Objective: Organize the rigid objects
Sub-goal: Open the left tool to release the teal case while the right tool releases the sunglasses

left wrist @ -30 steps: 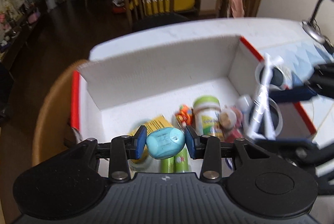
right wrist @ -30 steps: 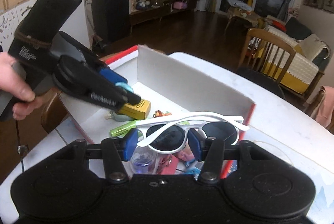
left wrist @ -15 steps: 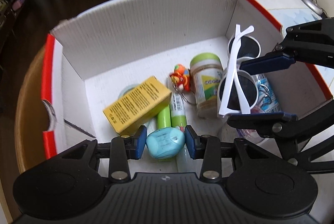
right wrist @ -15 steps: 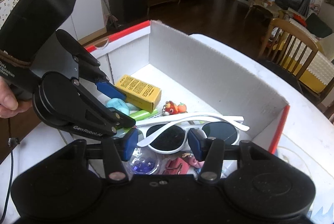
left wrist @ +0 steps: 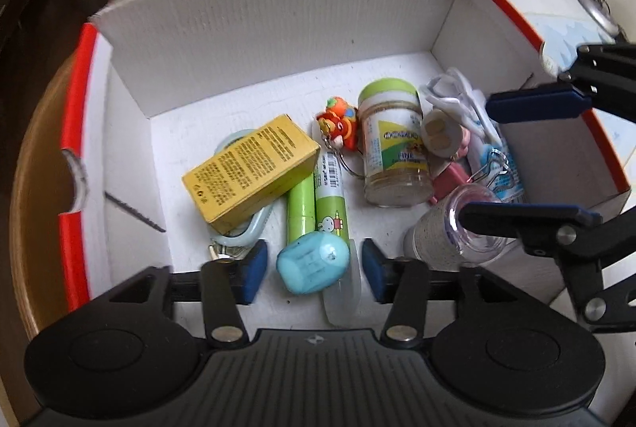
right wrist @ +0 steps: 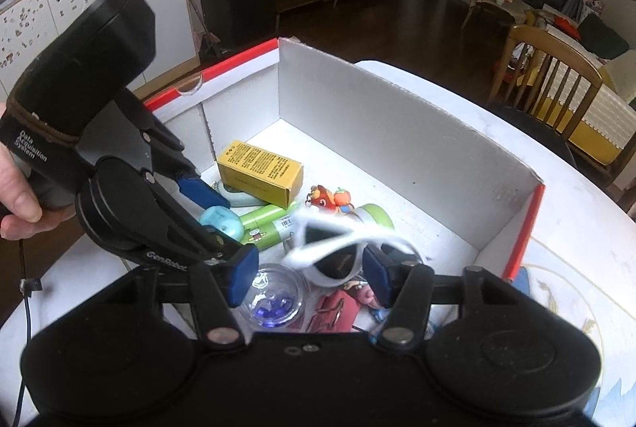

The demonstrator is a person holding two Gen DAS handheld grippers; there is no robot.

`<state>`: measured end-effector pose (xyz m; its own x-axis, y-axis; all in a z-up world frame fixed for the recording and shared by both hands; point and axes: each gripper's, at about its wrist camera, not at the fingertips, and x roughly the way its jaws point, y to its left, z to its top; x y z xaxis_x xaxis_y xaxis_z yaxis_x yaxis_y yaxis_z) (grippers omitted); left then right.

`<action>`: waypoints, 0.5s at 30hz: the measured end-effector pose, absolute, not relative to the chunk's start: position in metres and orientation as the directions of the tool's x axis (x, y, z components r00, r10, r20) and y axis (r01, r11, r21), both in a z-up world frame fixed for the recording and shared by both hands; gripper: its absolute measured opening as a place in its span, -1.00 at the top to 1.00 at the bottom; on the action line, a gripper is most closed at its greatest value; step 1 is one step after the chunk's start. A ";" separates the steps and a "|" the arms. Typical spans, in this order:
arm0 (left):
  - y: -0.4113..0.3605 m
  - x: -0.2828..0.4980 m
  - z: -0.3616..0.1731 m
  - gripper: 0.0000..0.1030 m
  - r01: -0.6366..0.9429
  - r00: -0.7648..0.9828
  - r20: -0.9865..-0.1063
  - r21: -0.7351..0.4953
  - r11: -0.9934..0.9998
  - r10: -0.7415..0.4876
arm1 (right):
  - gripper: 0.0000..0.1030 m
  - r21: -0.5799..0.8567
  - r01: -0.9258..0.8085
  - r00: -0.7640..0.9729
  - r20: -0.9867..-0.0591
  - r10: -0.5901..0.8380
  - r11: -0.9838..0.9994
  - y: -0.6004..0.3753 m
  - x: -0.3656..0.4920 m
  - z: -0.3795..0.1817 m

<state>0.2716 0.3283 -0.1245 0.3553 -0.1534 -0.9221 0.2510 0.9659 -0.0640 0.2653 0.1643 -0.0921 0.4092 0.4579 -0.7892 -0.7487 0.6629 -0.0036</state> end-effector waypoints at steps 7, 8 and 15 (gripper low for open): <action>0.336 0.244 -0.095 -0.31 0.231 0.444 -0.877 -0.084 0.969 -0.182 | -0.20 0.020 -0.720 0.440 -0.760 0.478 0.694 0.150 0.255 -0.075; 0.337 0.238 -0.090 -0.32 0.228 0.461 -0.868 -0.084 0.970 -0.184 | -0.22 0.027 -0.714 0.445 -0.754 0.483 0.700 0.147 0.252 -0.072; 0.336 0.218 -0.061 -0.33 0.211 0.549 -0.810 -0.104 0.972 -0.206 | -0.31 0.047 -0.682 0.491 -0.710 0.504 0.730 0.129 0.235 -0.049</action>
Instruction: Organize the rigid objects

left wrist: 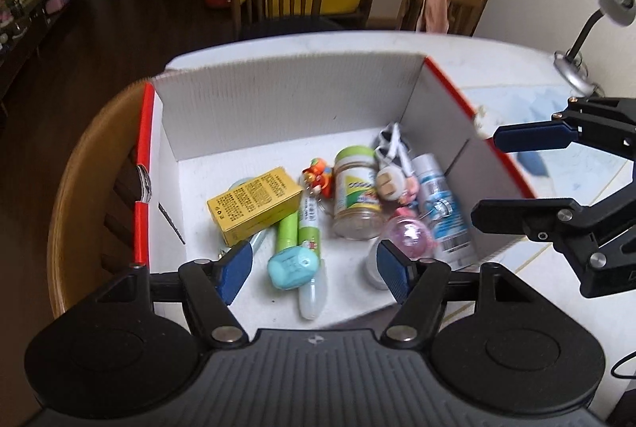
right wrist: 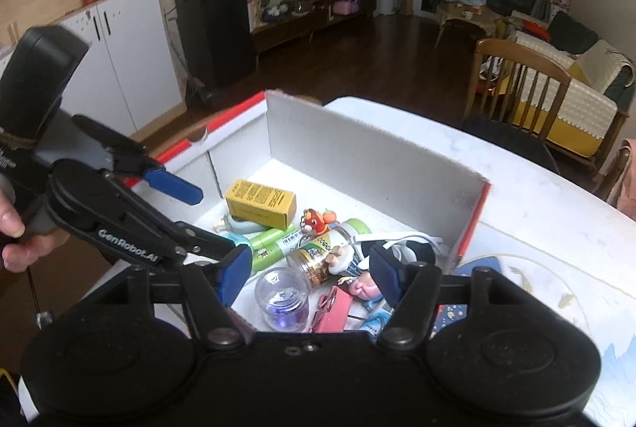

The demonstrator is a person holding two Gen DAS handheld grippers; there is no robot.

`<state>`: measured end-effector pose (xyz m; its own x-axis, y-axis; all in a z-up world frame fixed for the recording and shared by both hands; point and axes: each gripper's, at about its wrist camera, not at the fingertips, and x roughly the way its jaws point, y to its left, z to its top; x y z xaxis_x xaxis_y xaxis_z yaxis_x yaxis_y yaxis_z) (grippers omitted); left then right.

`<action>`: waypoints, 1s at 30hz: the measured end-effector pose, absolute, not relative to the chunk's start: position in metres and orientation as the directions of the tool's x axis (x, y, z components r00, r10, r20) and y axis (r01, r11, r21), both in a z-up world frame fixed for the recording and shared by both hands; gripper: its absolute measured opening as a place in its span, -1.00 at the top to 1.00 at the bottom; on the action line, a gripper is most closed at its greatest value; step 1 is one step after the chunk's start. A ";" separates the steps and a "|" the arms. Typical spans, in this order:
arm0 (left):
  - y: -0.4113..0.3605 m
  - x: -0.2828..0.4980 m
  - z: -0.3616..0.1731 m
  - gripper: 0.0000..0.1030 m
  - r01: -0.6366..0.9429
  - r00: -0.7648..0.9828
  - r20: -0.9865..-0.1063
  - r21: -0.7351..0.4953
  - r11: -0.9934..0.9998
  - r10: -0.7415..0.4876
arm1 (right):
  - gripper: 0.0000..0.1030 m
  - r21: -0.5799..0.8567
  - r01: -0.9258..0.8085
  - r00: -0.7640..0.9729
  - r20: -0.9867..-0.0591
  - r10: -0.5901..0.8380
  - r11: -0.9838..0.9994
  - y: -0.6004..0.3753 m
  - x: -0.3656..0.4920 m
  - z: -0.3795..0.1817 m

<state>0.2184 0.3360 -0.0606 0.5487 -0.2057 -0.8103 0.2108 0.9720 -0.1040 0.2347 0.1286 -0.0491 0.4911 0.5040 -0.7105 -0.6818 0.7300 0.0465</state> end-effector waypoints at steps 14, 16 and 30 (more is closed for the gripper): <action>0.332 0.170 -0.027 -0.51 0.147 0.685 -0.709 -0.091 0.985 -0.168 | -0.61 0.085 -0.636 0.565 -0.626 0.538 0.767 0.100 0.196 -0.016; 0.333 0.166 -0.024 -0.55 0.137 0.697 -0.698 -0.097 0.986 -0.165 | -0.67 0.088 -0.629 0.575 -0.616 0.539 0.772 0.096 0.191 -0.013; 0.326 0.138 0.000 -1.00 0.067 0.769 -0.632 -0.066 0.996 -0.093 | -1.00 0.140 -0.567 0.646 -0.535 0.544 0.812 0.078 0.161 -0.004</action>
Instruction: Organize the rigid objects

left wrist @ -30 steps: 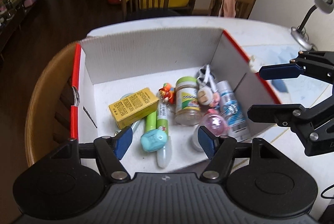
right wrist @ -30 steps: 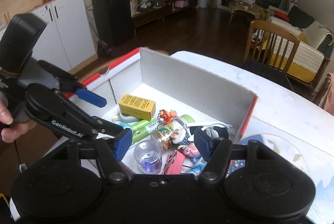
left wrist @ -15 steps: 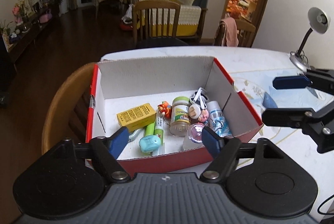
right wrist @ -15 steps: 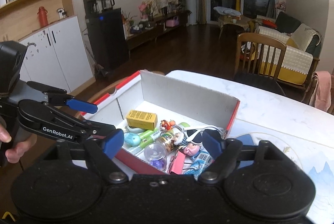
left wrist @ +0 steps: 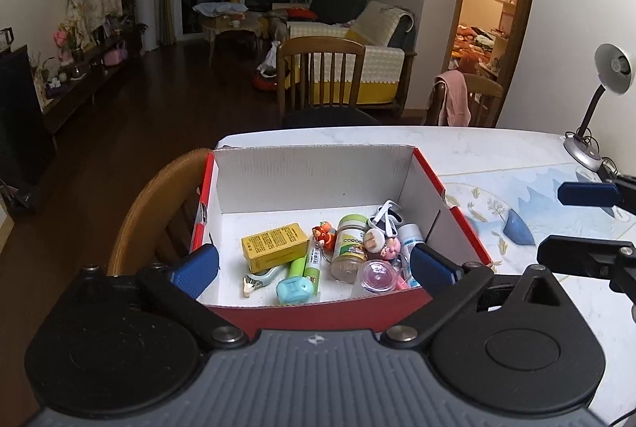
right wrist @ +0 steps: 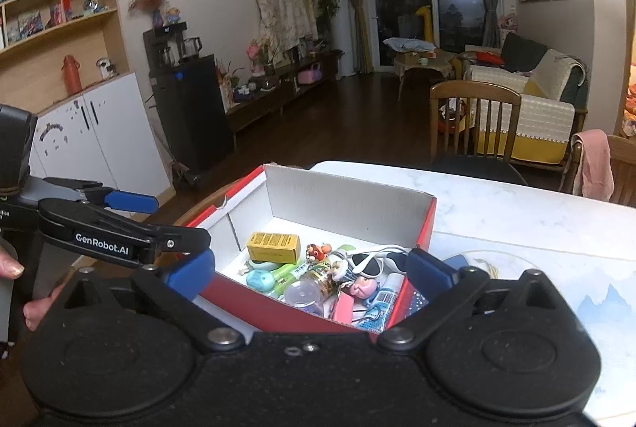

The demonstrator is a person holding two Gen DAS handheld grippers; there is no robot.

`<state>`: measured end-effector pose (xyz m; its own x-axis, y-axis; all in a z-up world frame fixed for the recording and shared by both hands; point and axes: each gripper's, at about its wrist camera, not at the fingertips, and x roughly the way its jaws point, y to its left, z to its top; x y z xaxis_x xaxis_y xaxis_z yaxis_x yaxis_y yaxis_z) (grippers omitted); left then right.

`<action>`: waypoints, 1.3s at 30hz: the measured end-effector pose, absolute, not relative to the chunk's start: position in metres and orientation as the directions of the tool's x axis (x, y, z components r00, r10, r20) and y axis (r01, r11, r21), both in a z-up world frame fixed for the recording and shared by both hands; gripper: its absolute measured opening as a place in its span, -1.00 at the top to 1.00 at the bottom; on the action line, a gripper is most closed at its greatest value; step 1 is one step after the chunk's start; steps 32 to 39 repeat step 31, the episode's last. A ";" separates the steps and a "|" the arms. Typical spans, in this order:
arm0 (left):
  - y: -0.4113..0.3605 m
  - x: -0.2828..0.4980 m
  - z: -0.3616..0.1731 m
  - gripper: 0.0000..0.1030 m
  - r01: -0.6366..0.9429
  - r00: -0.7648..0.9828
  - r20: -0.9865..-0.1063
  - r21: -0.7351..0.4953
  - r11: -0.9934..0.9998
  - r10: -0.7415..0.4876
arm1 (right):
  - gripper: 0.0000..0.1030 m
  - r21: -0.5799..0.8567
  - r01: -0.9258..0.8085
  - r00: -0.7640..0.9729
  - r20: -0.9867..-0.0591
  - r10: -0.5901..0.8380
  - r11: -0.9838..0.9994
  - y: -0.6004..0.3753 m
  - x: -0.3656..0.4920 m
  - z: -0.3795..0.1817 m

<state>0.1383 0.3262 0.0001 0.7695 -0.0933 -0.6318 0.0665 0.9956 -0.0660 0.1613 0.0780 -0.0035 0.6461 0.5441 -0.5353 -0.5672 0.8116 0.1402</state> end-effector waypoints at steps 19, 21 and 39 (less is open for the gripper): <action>0.303 0.112 0.003 -1.00 0.049 0.780 -0.622 -0.038 0.998 -0.062 | -1.00 0.153 -0.577 0.655 -0.500 0.567 0.802 0.071 0.128 0.002; 0.303 0.112 0.002 -1.00 0.045 0.780 -0.623 -0.038 0.998 -0.058 | -1.00 0.153 -0.581 0.654 -0.496 0.571 0.799 0.069 0.125 0.003; 0.293 0.112 0.006 -1.00 -0.018 0.793 -0.609 -0.019 1.000 0.002 | -1.00 0.152 -0.571 0.663 -0.494 0.563 0.807 0.054 0.123 0.000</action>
